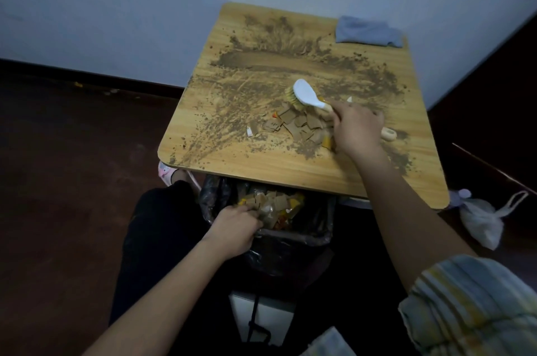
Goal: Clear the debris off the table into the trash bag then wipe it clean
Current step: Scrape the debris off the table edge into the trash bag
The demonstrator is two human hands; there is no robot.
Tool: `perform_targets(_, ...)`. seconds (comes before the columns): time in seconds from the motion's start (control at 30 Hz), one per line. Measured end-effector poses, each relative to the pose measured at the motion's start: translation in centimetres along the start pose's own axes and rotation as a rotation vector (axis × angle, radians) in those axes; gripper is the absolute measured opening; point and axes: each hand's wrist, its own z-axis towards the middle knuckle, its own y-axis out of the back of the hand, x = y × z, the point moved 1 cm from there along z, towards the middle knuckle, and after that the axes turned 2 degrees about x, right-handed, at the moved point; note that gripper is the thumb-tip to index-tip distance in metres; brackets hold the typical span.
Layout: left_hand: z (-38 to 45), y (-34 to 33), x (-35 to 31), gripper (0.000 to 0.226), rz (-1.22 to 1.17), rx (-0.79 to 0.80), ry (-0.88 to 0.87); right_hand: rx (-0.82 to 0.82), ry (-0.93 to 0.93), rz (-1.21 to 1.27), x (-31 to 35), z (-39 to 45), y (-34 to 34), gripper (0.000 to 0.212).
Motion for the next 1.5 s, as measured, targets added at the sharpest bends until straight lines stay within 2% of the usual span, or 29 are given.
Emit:
perform_targets(0.23, 0.0, 0.4, -0.3, 0.029, -0.009, -0.019, -0.013, -0.005, 0.003, -0.273, 2.4, 1.9, 0.6, 0.029)
perform_targets(0.43, -0.3, 0.3, 0.1, 0.03, -0.008, -0.034, -0.017, 0.027, 0.143, -0.41, 4.2, 1.1, 0.6, 0.026)
perform_targets(0.53, -0.4, 0.0, 0.3, 0.029, -0.014, -0.039, -0.023, -0.058, 0.225, -0.405, 3.7, 0.3, 1.1, 0.024)
perform_targets(0.67, -0.4, 0.0, 0.4, 0.028, 0.003, -0.039, -0.024, -0.182, 0.188, -0.272, 4.4, 0.7, 1.7, 0.033)
perform_targets(0.93, -0.9, 0.1, 0.4, 0.027, -0.007, -0.055, -0.019, 0.021, 0.066, -0.291, 7.7, 1.9, -0.4, 0.036)
perform_targets(1.1, -0.8, -0.3, 0.7, 0.027, -0.008, -0.044, -0.024, -0.039, 0.189, -0.317, 6.3, 0.1, -0.2, 0.033)
perform_targets(1.23, -0.8, -0.3, 0.7, 0.027, -0.018, -0.057, -0.028, -0.12, 0.173, -0.215, 6.0, -0.3, 0.5, 0.034)
perform_targets(1.5, -1.1, 0.0, 0.6, 0.029, -0.026, -0.058, -0.008, -0.029, 0.277, -0.238, 8.5, -0.2, -0.7, 0.033)
